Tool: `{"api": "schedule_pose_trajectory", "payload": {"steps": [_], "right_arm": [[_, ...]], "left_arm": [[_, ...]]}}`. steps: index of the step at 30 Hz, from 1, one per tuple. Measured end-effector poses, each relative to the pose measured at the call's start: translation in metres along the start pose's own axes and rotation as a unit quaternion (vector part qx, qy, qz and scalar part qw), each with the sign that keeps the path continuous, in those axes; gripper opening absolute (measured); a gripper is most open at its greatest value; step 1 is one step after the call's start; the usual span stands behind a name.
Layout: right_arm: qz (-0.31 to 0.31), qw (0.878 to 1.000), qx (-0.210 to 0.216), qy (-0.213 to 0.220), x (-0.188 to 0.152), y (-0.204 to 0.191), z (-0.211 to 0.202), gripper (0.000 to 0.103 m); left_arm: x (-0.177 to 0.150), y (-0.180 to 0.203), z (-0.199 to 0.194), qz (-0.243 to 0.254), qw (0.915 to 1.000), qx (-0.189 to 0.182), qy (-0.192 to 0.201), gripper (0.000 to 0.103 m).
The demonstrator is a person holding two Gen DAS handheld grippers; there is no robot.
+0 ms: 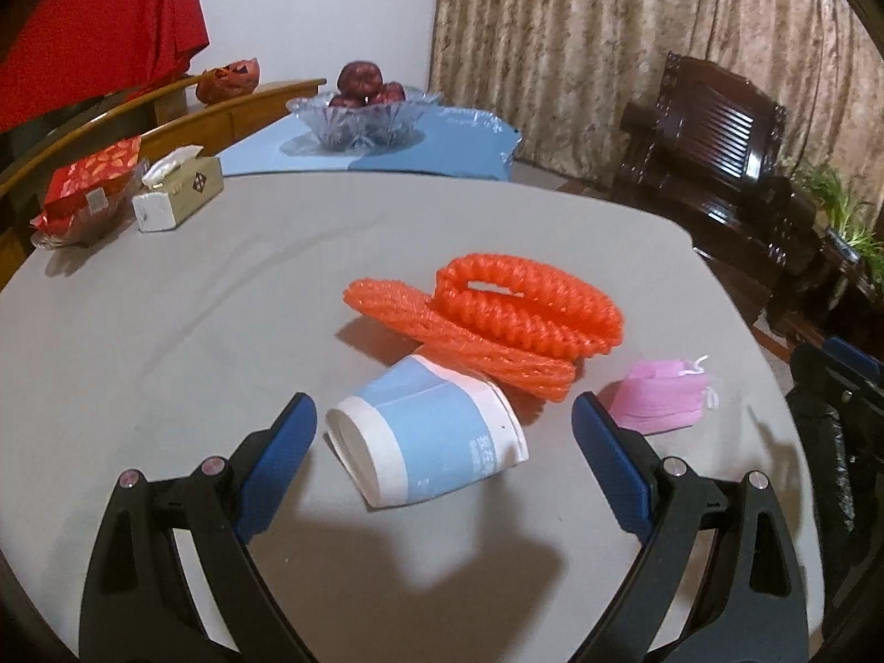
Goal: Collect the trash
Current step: 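Move both tools back toward the blue cup and pink mask, then grasp the blue-white paper cup with the left tool while the right tool grasps the pink mask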
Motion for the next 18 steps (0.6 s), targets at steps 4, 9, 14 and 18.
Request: {"api": "schedule_pose_trajectory", "payload": {"steps": [4,9,14,18], "right_arm": [[0.001,1.0,0.003,-0.005,0.002,0.0,0.01,0.097],[0.001,1.0,0.004,-0.01,0.001,0.001,0.02,0.097],[0.005,1.0,0.006,-0.015,0.002,0.001,0.029,0.097],[0.005,1.0,0.01,-0.021,0.001,-0.004,0.035,0.097]], "left_arm": [[-0.001,0.0,0.016,-0.005,0.9998,0.007,-0.019,0.091],[0.0,-0.002,0.031,-0.016,0.9992,0.009,-0.036,0.091],[-0.003,-0.004,0.043,-0.019,0.9983,0.014,-0.053,0.091],[-0.005,-0.006,0.04,-0.028,0.9983,0.01,-0.051,0.082]]}}
Point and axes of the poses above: each gripper's, at about its wrist camera, not at the fingertips, and z roughly the way its jaws point, y to its right, x to its top, the point moved 4 cm from there along z, roughly the way its jaws point, and after that the axes turned 7 degrees about -y, right-handed, at the moved point
